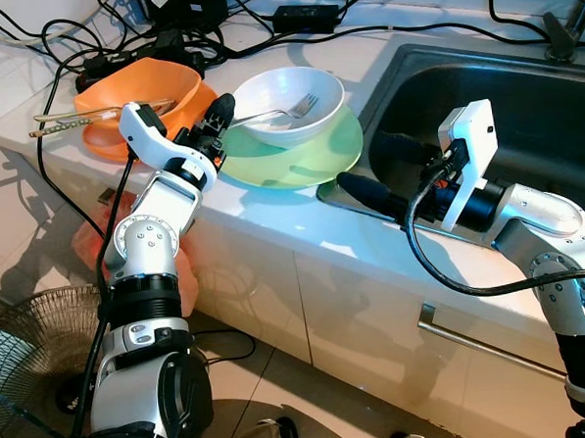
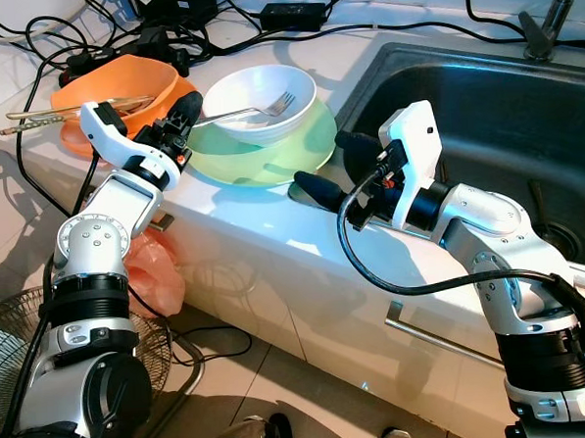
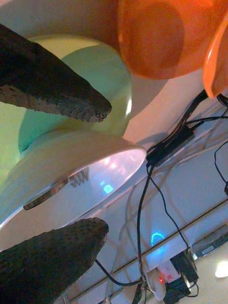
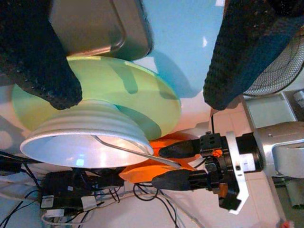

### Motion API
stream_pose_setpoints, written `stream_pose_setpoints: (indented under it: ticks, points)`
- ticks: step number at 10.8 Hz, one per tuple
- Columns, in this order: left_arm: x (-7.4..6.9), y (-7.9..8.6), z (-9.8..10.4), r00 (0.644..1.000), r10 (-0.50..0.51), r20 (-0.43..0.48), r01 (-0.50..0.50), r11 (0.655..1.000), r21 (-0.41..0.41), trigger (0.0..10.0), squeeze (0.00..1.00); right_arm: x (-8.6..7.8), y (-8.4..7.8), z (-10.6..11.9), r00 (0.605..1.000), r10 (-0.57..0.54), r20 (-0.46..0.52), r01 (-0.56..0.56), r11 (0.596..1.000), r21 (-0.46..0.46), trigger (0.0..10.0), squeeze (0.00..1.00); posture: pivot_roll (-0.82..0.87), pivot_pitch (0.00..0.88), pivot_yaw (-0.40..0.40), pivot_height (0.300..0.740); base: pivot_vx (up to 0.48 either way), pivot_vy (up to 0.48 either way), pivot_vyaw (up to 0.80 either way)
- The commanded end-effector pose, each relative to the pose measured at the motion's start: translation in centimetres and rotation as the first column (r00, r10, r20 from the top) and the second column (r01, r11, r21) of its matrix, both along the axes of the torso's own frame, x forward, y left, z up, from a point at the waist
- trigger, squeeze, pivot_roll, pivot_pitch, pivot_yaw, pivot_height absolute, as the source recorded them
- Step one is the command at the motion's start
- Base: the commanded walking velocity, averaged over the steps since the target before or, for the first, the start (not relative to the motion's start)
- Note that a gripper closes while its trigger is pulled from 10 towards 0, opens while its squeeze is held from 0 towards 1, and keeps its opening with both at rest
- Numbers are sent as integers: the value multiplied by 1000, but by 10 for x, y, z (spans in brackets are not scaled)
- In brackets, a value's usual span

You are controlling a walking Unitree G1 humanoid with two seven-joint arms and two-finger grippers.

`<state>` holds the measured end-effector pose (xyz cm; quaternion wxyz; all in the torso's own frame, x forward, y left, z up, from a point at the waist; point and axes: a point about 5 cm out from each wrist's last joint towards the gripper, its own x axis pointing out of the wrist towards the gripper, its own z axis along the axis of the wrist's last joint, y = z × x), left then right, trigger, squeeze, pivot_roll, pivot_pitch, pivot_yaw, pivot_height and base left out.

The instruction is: Kitchen organization

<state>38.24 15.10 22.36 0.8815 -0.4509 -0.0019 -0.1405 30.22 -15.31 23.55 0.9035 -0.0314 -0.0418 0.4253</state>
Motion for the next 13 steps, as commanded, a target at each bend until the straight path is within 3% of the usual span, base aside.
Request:
stream_pose_setpoints:
  ticks: [1, 4, 8, 12, 13]
  points:
    - [1, 2, 4, 1000, 7, 0, -7, 1000, 7, 10000, 0, -3, 4, 7, 999, 30, 24, -30, 1000, 1, 10000, 0, 13, 127, 130, 740, 0, 0, 0]
    - [7, 0, -6, 1000, 21, -5, -21, 999, 40, 10000, 0, -7, 7, 4, 998, 66, -5, -66, 998, 18, 10000, 0, 1, 125, 143, 740, 0, 0, 0]
    - [6, -12, -8, 1000, 5, 17, -6, 995, 104, 10000, 0, 1, 4, 3, 1000, -11, -4, 11, 999, 44, 10000, 0, 1, 127, 138, 740, 0, 0, 0]
    - [5, -15, -4, 999, 6, 36, -9, 996, 86, 10000, 0, 1, 6, 3, 1000, -11, -10, 12, 999, 49, 10000, 0, 2, 125, 137, 740, 0, 0, 0]
    - [5, -16, -3, 999, 8, 44, -12, 997, 76, 4549, 0, 0, 7, 1, 1000, -6, -15, 7, 999, 45, 10000, 0, 2, 123, 137, 740, 0, 0, 0]
